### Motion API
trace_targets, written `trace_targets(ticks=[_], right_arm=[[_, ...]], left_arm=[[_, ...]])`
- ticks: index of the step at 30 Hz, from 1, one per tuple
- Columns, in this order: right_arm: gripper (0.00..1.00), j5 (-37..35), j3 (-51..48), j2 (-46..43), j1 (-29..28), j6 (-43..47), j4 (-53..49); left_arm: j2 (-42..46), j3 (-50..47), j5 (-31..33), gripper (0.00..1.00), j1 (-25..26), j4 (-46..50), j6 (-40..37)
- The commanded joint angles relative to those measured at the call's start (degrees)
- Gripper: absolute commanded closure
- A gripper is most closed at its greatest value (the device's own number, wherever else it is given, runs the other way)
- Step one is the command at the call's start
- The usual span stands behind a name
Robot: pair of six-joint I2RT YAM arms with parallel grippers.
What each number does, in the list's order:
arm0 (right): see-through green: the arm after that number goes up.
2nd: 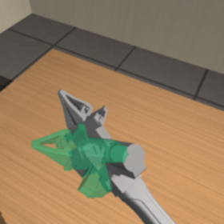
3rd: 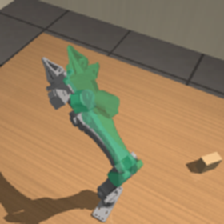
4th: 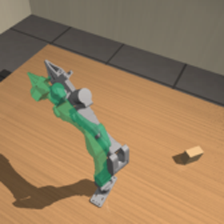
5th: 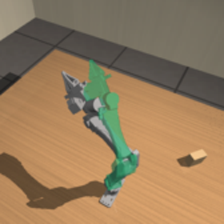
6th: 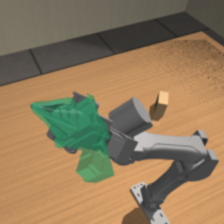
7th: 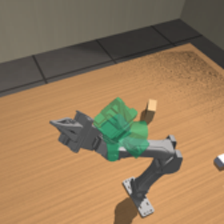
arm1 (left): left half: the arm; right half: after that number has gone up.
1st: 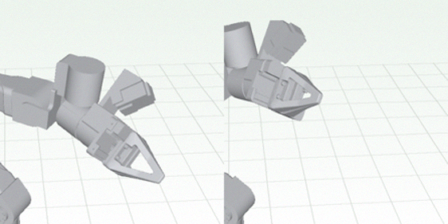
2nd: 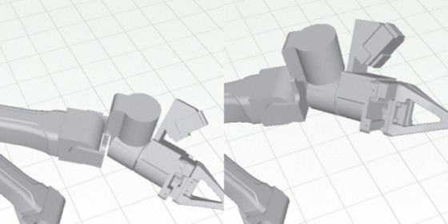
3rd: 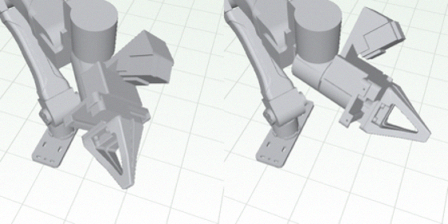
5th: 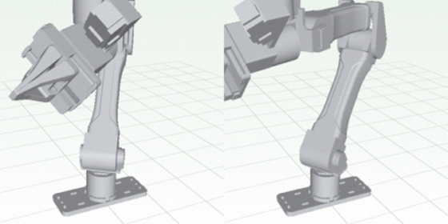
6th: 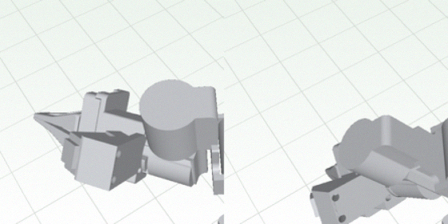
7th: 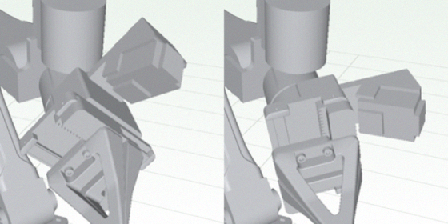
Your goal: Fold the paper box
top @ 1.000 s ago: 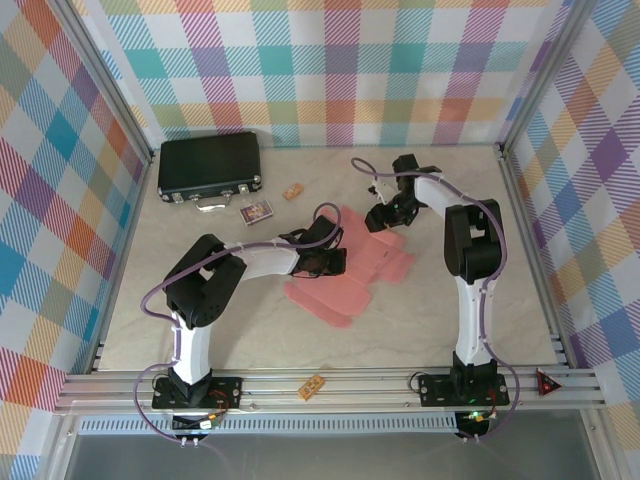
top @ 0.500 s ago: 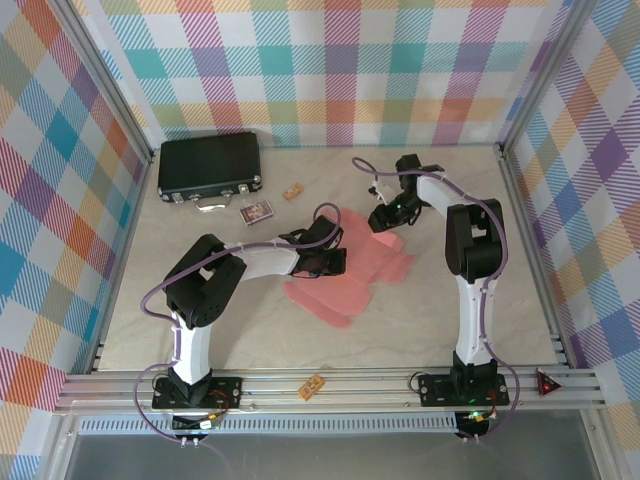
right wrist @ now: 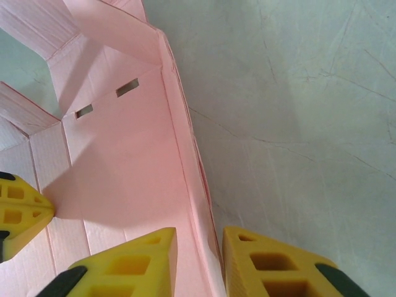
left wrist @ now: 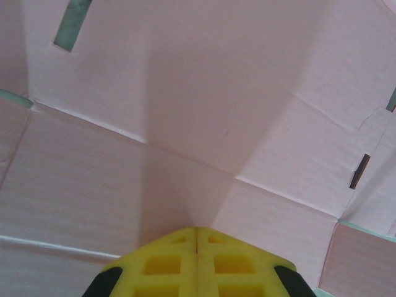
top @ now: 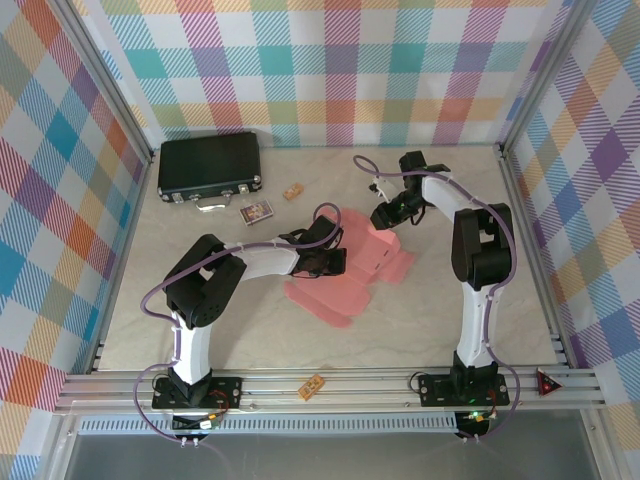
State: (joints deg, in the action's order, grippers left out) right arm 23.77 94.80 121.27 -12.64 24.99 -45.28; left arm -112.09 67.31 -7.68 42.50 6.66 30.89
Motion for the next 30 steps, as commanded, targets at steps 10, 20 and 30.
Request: trace_targets(ticks=[10,20,30], right_arm=[[0.93,2.3,-1.2,-2.4,0.0,2.7,-0.6],[1.0,-2.8,-8.9,-11.6,-0.8,5.5,9.6],[1.0,-11.2,-14.8,-17.7,-3.6,13.2,17.8]], left_arm=[[-1.0,-1.4,0.6,1.0,-0.3,5.4,1.0],[4.5,-2.3,-3.5,0.97,-0.3,1.4,4.0],[17.4,-13.4,5.0,0.77,-3.4,-0.9,5.6]])
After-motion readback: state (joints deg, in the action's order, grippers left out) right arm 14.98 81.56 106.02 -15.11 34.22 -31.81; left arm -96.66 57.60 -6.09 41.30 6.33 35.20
